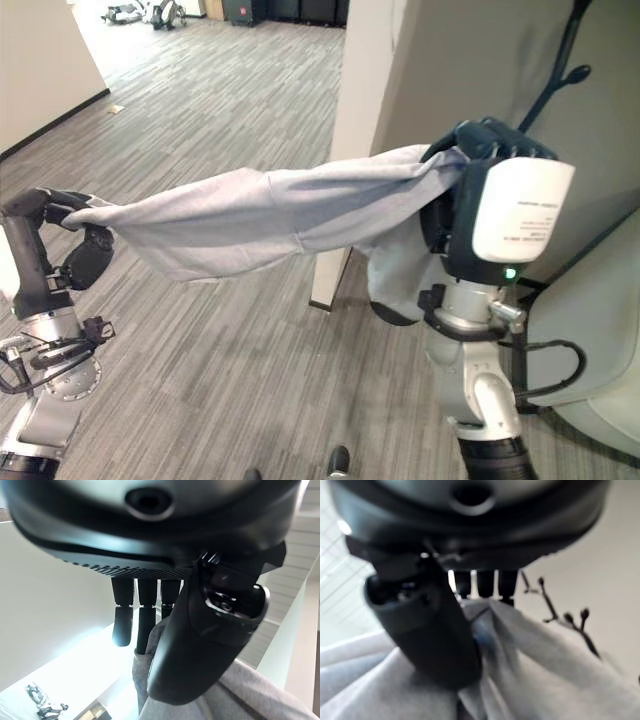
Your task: Hang the clothes on the sofa on the clothes rack.
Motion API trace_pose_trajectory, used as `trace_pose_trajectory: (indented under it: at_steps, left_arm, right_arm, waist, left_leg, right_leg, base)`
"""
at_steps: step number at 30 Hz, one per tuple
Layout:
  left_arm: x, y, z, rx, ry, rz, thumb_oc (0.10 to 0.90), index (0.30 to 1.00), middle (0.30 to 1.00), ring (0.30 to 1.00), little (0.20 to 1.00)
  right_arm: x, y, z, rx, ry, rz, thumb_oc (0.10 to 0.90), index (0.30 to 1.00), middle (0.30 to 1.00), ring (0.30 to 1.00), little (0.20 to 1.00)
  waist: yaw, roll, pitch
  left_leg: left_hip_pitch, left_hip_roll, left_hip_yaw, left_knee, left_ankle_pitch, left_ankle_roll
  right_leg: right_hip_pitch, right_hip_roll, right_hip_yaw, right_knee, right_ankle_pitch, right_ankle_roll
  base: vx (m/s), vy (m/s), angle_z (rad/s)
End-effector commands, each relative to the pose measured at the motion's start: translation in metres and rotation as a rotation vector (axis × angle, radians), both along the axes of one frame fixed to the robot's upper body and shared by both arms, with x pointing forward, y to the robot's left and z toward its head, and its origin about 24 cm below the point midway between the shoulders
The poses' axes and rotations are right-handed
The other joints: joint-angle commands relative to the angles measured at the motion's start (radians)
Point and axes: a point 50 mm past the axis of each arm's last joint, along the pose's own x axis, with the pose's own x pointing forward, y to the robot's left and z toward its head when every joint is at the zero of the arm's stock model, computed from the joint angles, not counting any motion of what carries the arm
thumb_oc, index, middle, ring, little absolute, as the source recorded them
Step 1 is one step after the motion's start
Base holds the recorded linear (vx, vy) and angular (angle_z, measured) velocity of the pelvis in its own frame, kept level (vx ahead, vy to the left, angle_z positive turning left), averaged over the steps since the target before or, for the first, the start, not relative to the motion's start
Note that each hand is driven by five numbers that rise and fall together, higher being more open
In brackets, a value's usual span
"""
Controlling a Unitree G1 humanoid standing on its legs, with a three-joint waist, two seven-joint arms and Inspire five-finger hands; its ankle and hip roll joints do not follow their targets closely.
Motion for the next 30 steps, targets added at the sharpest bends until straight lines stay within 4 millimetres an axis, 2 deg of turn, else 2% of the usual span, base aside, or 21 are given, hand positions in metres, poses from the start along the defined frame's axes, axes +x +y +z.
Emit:
trace_pose_trajectory:
  at_steps: [1,3,4,5,6,7,9,11,14,17,18,19,20,21,22,23,24,25,27,29,30]
  left_arm:
    - [-0.001,-0.011,0.053,0.012,-0.276,-0.119,0.4,0.3,0.3,0.3,0.3]
    - [-0.002,-0.012,0.056,-0.005,-0.287,-0.14,0.4,0.3,0.3,0.3,0.3]
    - [-0.002,-0.012,0.056,-0.006,-0.287,-0.14,0.4,0.3,0.3,0.3,0.3]
    - [-0.001,-0.011,0.058,-0.018,-0.291,-0.15,0.4,0.3,0.3,0.3,0.3]
    - [-0.001,-0.008,0.059,-0.028,-0.294,-0.137,0.4,0.3,0.3,0.3,0.3]
    - [0.0,-0.005,0.059,-0.036,-0.289,-0.127,0.4,0.3,0.3,0.3,0.3]
    - [0.001,0.0,0.058,-0.04,-0.272,-0.101,0.4,0.3,0.3,0.3,0.3]
    - [0.002,0.005,0.055,-0.065,-0.271,-0.075,0.4,0.3,0.3,0.3,0.3]
    - [0.005,0.006,0.056,-0.057,-0.27,-0.066,0.4,0.3,0.3,0.3,0.3]
    - [0.01,0.002,0.056,-0.038,-0.258,-0.07,0.4,0.3,0.3,0.3,0.3]
    - [0.013,0.001,0.054,-0.054,-0.249,-0.063,0.4,0.3,0.3,0.3,0.3]
    - [0.013,0.0,0.052,-0.073,-0.244,-0.063,0.4,0.3,0.3,0.3,0.3]
    - [0.012,0.0,0.05,-0.093,-0.246,-0.063,0.4,0.3,0.3,0.3,0.3]
    - [0.013,0.0,0.05,-0.094,-0.245,-0.065,0.4,0.3,0.3,0.3,0.3]
    - [0.012,-0.003,0.048,-0.106,-0.24,-0.077,0.4,0.3,0.3,0.3,0.3]
    - [0.013,-0.008,0.046,-0.094,-0.233,-0.098,0.4,0.3,0.3,0.3,0.3]
    - [0.016,-0.013,0.047,-0.086,-0.228,-0.116,0.4,0.3,0.3,0.3,0.3]
    - [0.02,-0.018,0.047,-0.064,-0.207,-0.134,0.4,0.3,0.3,0.3,0.3]
    - [0.02,-0.018,0.047,-0.104,-0.222,-0.14,0.4,0.3,0.3,0.3,0.3]
    - [0.021,-0.018,0.05,-0.115,-0.24,-0.15,0.4,0.3,0.3,0.3,0.3]
    - [0.024,-0.02,0.055,-0.109,-0.251,-0.158,0.4,0.3,0.3,0.3,0.3]
  right_arm:
    - [-0.003,-0.002,0.053,-0.112,-0.232,-0.033,0.4,0.3,0.3,0.3,0.3]
    - [-0.001,-0.002,0.056,-0.121,-0.236,-0.028,0.4,0.3,0.3,0.3,0.3]
    - [-0.001,-0.003,0.056,-0.121,-0.237,-0.027,0.4,0.3,0.3,0.3,0.3]
    - [0.004,-0.004,0.057,-0.136,-0.219,-0.027,0.4,0.3,0.3,0.3,0.3]
    - [0.007,-0.005,0.057,-0.14,-0.202,-0.026,0.4,0.3,0.3,0.3,0.3]
    - [0.01,-0.005,0.058,-0.136,-0.195,-0.019,0.4,0.3,0.3,0.3,0.3]
    - [0.012,-0.004,0.063,-0.154,-0.215,-0.015,0.4,0.3,0.3,0.3,0.3]
    - [0.014,-0.004,0.07,-0.162,-0.245,-0.013,0.4,0.3,0.3,0.3,0.3]
    - [0.016,-0.007,0.083,-0.163,-0.315,-0.017,0.4,0.3,0.3,0.3,0.3]
    - [0.017,-0.013,0.085,-0.128,-0.354,-0.032,0.4,0.3,0.3,0.3,0.3]
    - [0.016,-0.02,0.083,-0.107,-0.359,-0.06,0.4,0.3,0.3,0.3,0.3]
    - [0.014,-0.023,0.083,-0.108,-0.361,-0.076,0.4,0.3,0.3,0.3,0.3]
    - [0.014,-0.024,0.081,-0.116,-0.352,-0.093,0.4,0.3,0.3,0.3,0.3]
    - [0.014,-0.025,0.081,-0.116,-0.351,-0.095,0.4,0.3,0.3,0.3,0.3]
    - [0.015,-0.027,0.08,-0.146,-0.328,-0.117,0.4,0.3,0.3,0.3,0.3]
    - [0.014,-0.033,0.084,-0.151,-0.34,-0.156,0.4,0.3,0.3,0.3,0.3]
    - [0.014,-0.041,0.085,-0.157,-0.338,-0.217,0.4,0.3,0.3,0.3,0.3]
    - [0.014,-0.048,0.084,-0.191,-0.332,-0.284,0.4,0.3,0.3,0.3,0.3]
    - [0.013,-0.055,0.083,-0.187,-0.316,-0.34,0.4,0.3,0.3,0.3,0.3]
    - [0.012,-0.058,0.081,-0.191,-0.318,-0.368,0.4,0.3,0.3,0.3,0.3]
    - [0.012,-0.064,0.077,-0.198,-0.3,-0.41,0.4,0.3,0.3,0.3,0.3]
  waist:
    - [0.04,0.037,-0.033]
    - [0.059,0.031,-0.047]
    - [0.06,0.031,-0.047]
    - [0.081,0.009,-0.061]
    - [0.087,-0.012,-0.065]
    - [0.092,-0.03,-0.069]
    - [0.121,-0.071,-0.075]
    - [0.113,-0.083,-0.084]
    - [0.099,-0.056,-0.089]
    - [0.087,-0.031,-0.09]
    - [0.073,-0.032,-0.087]
    - [0.074,-0.037,-0.078]
    - [0.089,-0.044,-0.068]
    - [0.088,-0.048,-0.068]
    - [0.119,-0.068,-0.06]
    - [0.123,-0.088,-0.063]
    - [0.115,-0.083,-0.076]
    - [0.098,-0.078,-0.087]
    - [0.107,-0.06,-0.1]
    - [0.113,-0.066,-0.097]
    - [0.101,-0.073,-0.104]
  left_leg:
    - [0.051,0.073,-0.044,-0.053,-0.065,0.005]
    - [0.031,0.09,-0.045,-0.05,-0.057,-0.004]
    - [0.031,0.089,-0.045,-0.05,-0.057,-0.003]
    - [0.014,0.116,-0.051,-0.048,-0.048,-0.022]
    - [0.009,0.135,-0.051,-0.049,-0.039,-0.04]
    - [0.011,0.155,-0.043,-0.056,-0.03,-0.055]
    - [0.021,0.216,-0.024,-0.074,0.008,-0.087]
    - [0.034,0.298,-0.023,-0.123,0.092,-0.124]
    - [0.046,0.413,-0.017,-0.179,0.271,-0.165]
    - [0.032,0.479,0.002,-0.181,0.405,-0.178]
    - [0.032,0.496,0.051,-0.181,0.424,-0.187]
    - [0.026,0.47,0.074,-0.159,0.391,-0.167]
    - [0.013,0.413,0.035,-0.128,0.341,-0.151]
    - [0.004,0.406,0.032,-0.109,0.327,-0.146]
    - [-0.02,0.244,-0.092,-0.091,0.177,-0.107]
    - [-0.058,0.086,-0.124,-0.078,0.062,-0.059]
    - [-0.098,-0.012,-0.085,-0.077,0.058,-0.024]
    - [-0.097,-0.036,-0.075,-0.078,0.033,-0.01]
    - [-0.076,-0.05,-0.096,-0.101,0.038,0.017]
    - [-0.07,-0.062,-0.109,-0.096,0.035,0.027]
    - [-0.038,-0.041,-0.08,-0.109,0.029,0.03]
  right_leg:
    - [0.062,-0.032,0.073,0.089,-0.085,0.053]
    - [0.102,-0.114,0.091,0.072,-0.022,0.065]
    - [0.103,-0.115,0.091,0.069,-0.02,0.066]
    - [0.145,-0.16,0.106,0.032,0.024,0.078]
    - [0.165,-0.146,0.124,0.0,0.016,0.086]
    - [0.173,-0.128,0.125,-0.02,0.002,0.097]
    - [0.175,-0.087,0.065,-0.044,-0.064,0.117]
    - [0.178,-0.012,0.047,-0.062,-0.118,0.104]
    - [0.184,0.102,0.015,-0.095,-0.147,0.071]
    - [0.209,0.186,-0.002,-0.159,-0.156,0.03]
    - [0.233,0.213,-0.008,-0.195,-0.163,0.01]
    - [0.239,0.216,-0.017,-0.218,-0.152,0.001]
    - [0.243,0.212,-0.004,-0.231,-0.145,-0.001]
    - [0.246,0.205,-0.006,-0.235,-0.143,0.004]
    - [0.237,0.2,0.027,-0.246,-0.128,-0.005]
    - [0.232,0.187,0.042,-0.248,-0.118,0.002]
    - [0.225,0.194,0.046,-0.249,-0.111,0.004]
    - [0.226,0.204,0.07,-0.246,-0.119,0.007]
    - [0.225,0.236,0.099,-0.234,-0.13,-0.001]
    - [0.221,0.238,0.097,-0.198,-0.144,-0.008]
    - [0.209,0.243,0.055,-0.115,-0.149,0.007]
  base:
    - [-0.08,-0.322,0.19]
    - [-0.01,-0.246,0.27]
    - [0.05,-0.387,0.22]
    - [0.07,-0.475,0.11]
    - [0.1,-0.624,0.06]
    - [0.12,-0.519,0.09]
    - [0.16,-0.542,-0.18]
    - [0.2,-0.561,-0.79]
    - [0.14,-0.47,-0.33]
    - [0.14,-0.397,-0.23]
    - [0.11,-0.421,-0.05]
    - [0.1,-0.367,0.11]
    - [0.01,-0.138,0.28]
    - [0.06,-0.153,0.2]
    - [0.08,-0.126,-0.26]
    - [0.1,-0.114,-0.77]
    - [0.11,0.025,-0.71]
    - [0.12,0.09,-0.32]
    - [0.13,0.061,-0.15]
    - [0.1,0.004,-0.44]
    - [0.19,0.007,-0.14]
